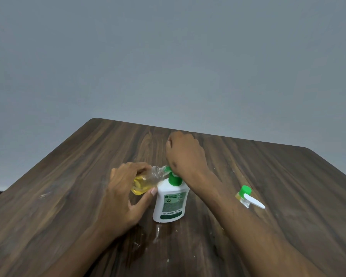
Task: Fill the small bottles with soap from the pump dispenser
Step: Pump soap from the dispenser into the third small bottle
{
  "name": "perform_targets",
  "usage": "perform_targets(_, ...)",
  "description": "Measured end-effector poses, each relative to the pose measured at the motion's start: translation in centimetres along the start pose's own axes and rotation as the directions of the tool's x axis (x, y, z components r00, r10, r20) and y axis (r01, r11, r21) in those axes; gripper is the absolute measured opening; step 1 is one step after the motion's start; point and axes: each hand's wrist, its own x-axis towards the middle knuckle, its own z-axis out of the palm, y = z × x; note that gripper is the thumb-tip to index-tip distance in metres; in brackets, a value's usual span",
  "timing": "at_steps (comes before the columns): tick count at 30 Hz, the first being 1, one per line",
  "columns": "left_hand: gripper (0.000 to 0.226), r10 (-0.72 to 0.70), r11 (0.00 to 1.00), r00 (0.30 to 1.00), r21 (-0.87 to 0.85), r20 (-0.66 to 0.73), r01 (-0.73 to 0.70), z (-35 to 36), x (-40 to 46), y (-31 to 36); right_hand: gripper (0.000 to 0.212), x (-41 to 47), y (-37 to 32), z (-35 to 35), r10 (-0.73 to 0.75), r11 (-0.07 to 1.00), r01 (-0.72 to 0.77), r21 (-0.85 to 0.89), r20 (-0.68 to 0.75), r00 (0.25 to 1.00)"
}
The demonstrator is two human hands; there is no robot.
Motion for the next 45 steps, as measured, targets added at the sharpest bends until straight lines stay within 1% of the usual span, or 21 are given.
perform_targets(3,0.039,-0.004,1.0,1.0,0.004,-0.005,0.004,0.06,0.05,0.18,0.021,0.22,0.11,-0.22,-0.01,1.0,0.01,-0.003,-0.022,1.0)
perform_targets(6,0.038,-0.007,1.0,1.0,0.003,0.007,0.007,0.03,0.05,0.03,0.021,0.06,0.16,0.14,0.006,1.0,-0.006,0.015,-0.007,1.0)
perform_targets(8,0.038,-0.008,1.0,1.0,0.004,0.005,0.008,-0.09,-0.02,0.01,0.02,0.07,0.07,0.08,-0.007,1.0,0.007,-0.003,-0.003,1.0)
perform_targets(12,0.039,-0.005,1.0,1.0,0.019,-0.003,0.005,-0.08,0.04,0.32,0.019,0.19,0.12,-0.29,-0.026,1.0,0.025,-0.007,-0.038,0.999)
perform_targets(16,0.038,-0.001,1.0,1.0,0.019,0.005,0.001,-0.19,0.11,0.28,0.021,-0.01,0.11,0.09,-0.007,1.0,0.007,0.006,-0.016,1.0)
perform_targets(20,0.039,-0.002,1.0,1.0,0.014,-0.005,0.002,-0.17,0.15,0.51,0.018,0.2,0.02,-0.29,-0.032,0.999,0.032,-0.013,-0.041,0.999)
perform_targets(23,0.038,-0.001,1.0,1.0,0.017,0.005,0.001,-0.16,0.22,0.34,0.021,0.0,0.11,-0.03,-0.01,1.0,0.01,0.002,-0.021,1.0)
perform_targets(28,0.037,0.003,1.0,1.0,0.014,-0.001,-0.003,-0.08,0.2,0.48,0.02,0.32,0.16,-0.27,-0.041,0.998,0.039,-0.046,-0.047,0.998)
perform_targets(32,0.037,-0.003,1.0,1.0,0.006,0.007,0.003,-0.06,0.18,0.27,0.023,0.26,0.24,0.56,-0.02,1.0,0.02,-0.01,-0.051,0.998)
perform_targets(37,0.038,-0.007,1.0,1.0,0.015,-0.002,0.007,-0.12,0.15,0.39,0.022,0.39,0.25,0.19,-0.042,0.998,0.038,-0.047,-0.07,0.997)
perform_targets(41,0.038,-0.011,1.0,1.0,0.018,0.005,0.011,-0.09,0.14,0.23,0.021,0.23,0.21,0.22,-0.024,0.998,0.021,-0.06,-0.048,0.999)
perform_targets(45,0.038,-0.006,1.0,1.0,0.01,-0.001,0.006,0.03,0.12,0.23,0.021,0.4,0.25,0.13,-0.032,0.999,0.029,-0.044,-0.085,0.996)
